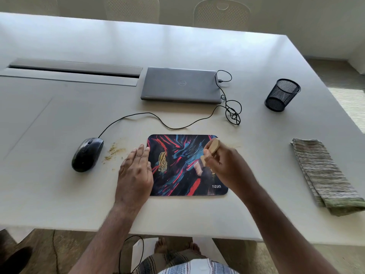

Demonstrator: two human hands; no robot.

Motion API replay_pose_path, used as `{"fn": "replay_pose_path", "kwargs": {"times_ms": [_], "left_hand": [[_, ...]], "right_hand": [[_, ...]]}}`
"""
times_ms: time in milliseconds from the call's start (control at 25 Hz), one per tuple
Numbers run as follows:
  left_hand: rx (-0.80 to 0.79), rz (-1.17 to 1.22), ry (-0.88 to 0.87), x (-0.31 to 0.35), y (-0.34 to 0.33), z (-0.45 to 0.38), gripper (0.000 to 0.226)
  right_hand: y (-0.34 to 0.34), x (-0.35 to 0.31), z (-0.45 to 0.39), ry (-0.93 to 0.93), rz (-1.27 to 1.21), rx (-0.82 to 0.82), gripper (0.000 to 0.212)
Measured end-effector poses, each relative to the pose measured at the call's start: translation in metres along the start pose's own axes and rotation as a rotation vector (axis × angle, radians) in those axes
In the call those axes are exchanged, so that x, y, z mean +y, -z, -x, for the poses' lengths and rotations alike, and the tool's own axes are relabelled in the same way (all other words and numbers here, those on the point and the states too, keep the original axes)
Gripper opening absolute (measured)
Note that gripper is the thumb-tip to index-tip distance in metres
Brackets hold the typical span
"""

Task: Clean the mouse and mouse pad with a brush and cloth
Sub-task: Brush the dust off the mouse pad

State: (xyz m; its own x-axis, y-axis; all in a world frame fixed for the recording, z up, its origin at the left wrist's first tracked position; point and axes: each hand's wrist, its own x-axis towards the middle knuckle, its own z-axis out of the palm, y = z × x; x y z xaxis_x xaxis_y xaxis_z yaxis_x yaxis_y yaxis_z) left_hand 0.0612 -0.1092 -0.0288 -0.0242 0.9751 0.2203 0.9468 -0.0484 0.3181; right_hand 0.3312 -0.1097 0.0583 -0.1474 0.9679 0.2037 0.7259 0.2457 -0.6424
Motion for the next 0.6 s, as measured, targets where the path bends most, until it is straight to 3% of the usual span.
{"fn": "replay_pose_path", "kwargs": {"times_ms": [120,240,320,520,600], "left_hand": [[0.0,0.002,0.004,0.001,0.001,0.0,0.055],[-0.004,-0.004,-0.005,0.0,0.001,0.0,0.056],[-0.012,-0.004,-0.006,0.0,0.001,0.0,0.056],[-0.018,0.0,-0.001,-0.001,0.0,0.0,0.055],[-0.012,0.0,-0.012,-0.001,0.0,0.0,0.055]], "right_hand": [[0.004,0.007,0.0,-0.028,0.155,0.126,0.01],[-0.002,-0.004,0.005,0.014,-0.118,0.023,0.014],[-0.007,-0.006,0.011,0.004,-0.15,-0.071,0.013],[0.01,0.007,0.01,-0.048,-0.003,0.109,0.01],[0.008,-0.003,0.012,-0.018,-0.093,0.06,0.01]]}}
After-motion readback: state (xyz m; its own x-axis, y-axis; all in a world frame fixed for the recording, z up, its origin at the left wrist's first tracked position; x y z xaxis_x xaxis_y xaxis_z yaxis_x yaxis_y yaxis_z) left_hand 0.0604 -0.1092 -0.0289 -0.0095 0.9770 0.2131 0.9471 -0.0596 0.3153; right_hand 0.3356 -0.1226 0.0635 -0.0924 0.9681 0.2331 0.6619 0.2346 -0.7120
